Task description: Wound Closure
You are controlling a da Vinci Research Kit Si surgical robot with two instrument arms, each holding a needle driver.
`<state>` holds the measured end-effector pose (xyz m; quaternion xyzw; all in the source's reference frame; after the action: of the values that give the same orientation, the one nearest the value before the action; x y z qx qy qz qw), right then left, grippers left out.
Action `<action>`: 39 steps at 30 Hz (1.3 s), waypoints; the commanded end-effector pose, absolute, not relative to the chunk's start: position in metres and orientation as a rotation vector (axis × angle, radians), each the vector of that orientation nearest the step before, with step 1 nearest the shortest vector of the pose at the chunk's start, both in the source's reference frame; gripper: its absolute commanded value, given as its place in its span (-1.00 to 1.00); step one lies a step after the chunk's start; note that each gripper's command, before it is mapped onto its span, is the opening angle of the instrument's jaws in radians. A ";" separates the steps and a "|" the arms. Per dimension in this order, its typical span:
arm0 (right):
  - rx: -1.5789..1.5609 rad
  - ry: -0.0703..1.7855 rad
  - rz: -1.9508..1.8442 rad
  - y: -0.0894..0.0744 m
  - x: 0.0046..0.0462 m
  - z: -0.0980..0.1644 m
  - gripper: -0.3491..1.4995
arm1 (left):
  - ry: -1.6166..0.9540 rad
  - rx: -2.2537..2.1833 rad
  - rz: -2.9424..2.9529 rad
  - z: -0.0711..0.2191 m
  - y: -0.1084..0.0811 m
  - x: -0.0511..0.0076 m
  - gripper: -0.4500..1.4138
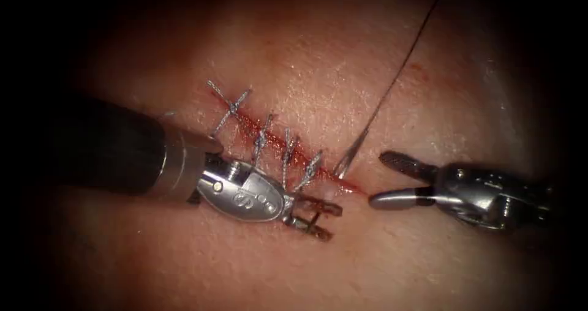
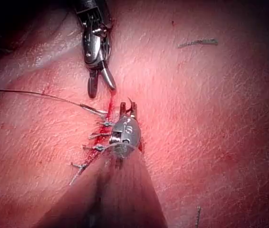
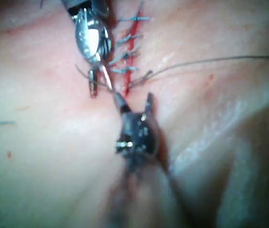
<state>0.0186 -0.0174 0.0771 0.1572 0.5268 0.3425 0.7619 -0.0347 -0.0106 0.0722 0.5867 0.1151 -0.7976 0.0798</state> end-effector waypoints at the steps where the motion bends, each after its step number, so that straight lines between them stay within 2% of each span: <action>1: 0.348 1.147 0.745 -0.018 0.0192 0.078 0.75 | 0.378 1.762 -2.431 0.073 -0.011 -0.0349 -1.00; 11: 0.349 1.147 0.744 -0.019 0.0193 0.077 0.73 | 0.671 1.733 -2.539 0.070 -0.013 -0.0328 -1.00; 17: 0.349 1.148 0.741 -0.019 0.0193 0.077 0.73 | 1.082 1.751 -2.466 0.064 -0.014 -0.0331 -1.00; 23: 0.348 1.150 0.738 -0.019 0.0194 0.078 0.73 | 1.213 1.791 -2.379 0.060 -0.015 -0.0336 -1.00; 29: 0.349 1.150 0.735 -0.019 0.0195 0.078 0.73 | 1.240 1.811 -2.333 0.056 -0.015 -0.0334 -1.00; 39: 0.352 1.153 0.728 -0.020 0.0196 0.077 0.71 | 0.762 1.920 -2.384 0.050 -0.008 -0.0325 -1.00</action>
<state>0.0190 -0.0192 0.0766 0.1579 0.5297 0.3313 0.7647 -0.0318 -0.0065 0.0490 0.6089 0.2289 -0.7595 -0.0069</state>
